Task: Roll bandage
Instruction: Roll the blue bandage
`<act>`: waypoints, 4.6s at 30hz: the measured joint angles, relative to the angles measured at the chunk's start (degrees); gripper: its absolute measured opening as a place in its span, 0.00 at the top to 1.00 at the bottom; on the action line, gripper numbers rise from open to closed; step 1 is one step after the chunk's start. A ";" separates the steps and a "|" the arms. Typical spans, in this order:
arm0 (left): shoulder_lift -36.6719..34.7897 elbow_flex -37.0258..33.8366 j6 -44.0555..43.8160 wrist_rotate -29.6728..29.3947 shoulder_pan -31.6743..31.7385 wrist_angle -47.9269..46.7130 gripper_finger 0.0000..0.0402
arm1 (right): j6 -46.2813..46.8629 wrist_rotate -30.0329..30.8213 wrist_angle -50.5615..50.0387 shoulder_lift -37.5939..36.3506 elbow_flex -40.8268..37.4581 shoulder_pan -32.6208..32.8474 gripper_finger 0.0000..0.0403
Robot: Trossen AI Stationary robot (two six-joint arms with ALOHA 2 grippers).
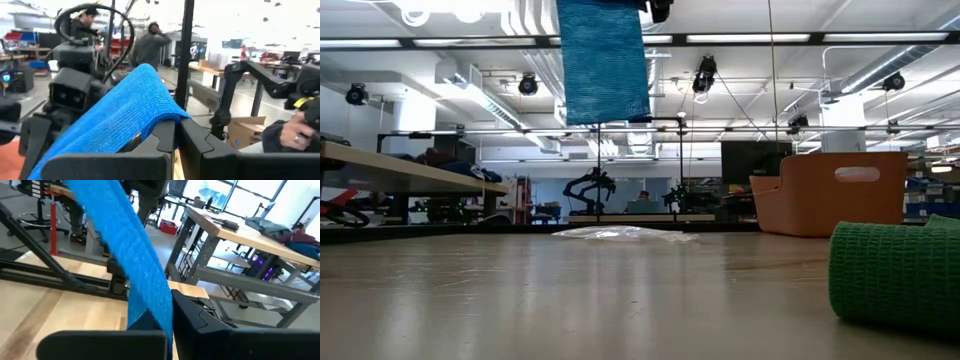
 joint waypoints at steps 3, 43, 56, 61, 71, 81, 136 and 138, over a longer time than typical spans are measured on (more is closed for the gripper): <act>-0.34 0.00 0.91 -0.55 -0.08 0.13 0.99 | 0.28 -2.92 -0.32 -0.01 0.00 0.07 1.00; 0.37 4.43 3.48 -11.26 -0.07 -0.77 0.99 | 5.65 -11.35 -12.91 -0.16 6.92 1.84 0.43; 0.32 4.92 3.48 -12.11 -0.07 -0.19 0.99 | 7.48 -11.33 -13.34 2.42 6.82 1.84 0.62; 0.16 4.92 3.48 -12.13 -0.07 -0.15 1.00 | 5.89 -11.29 -13.35 2.99 6.80 1.81 0.79; -1.95 4.92 4.06 -13.97 -0.07 -1.06 1.00 | 6.54 -11.30 -18.04 2.85 6.69 2.31 1.00; -3.37 4.85 11.02 -27.84 0.10 -3.16 1.00 | 7.57 -11.26 -20.00 2.87 4.94 6.77 1.00; 9.86 3.80 20.84 -40.77 0.65 -16.36 1.00 | 20.03 -17.38 -11.81 -1.04 18.44 11.17 1.00; 10.97 3.80 20.82 -40.76 0.57 -16.82 1.00 | 21.05 -17.35 -11.93 -1.03 18.96 10.12 1.00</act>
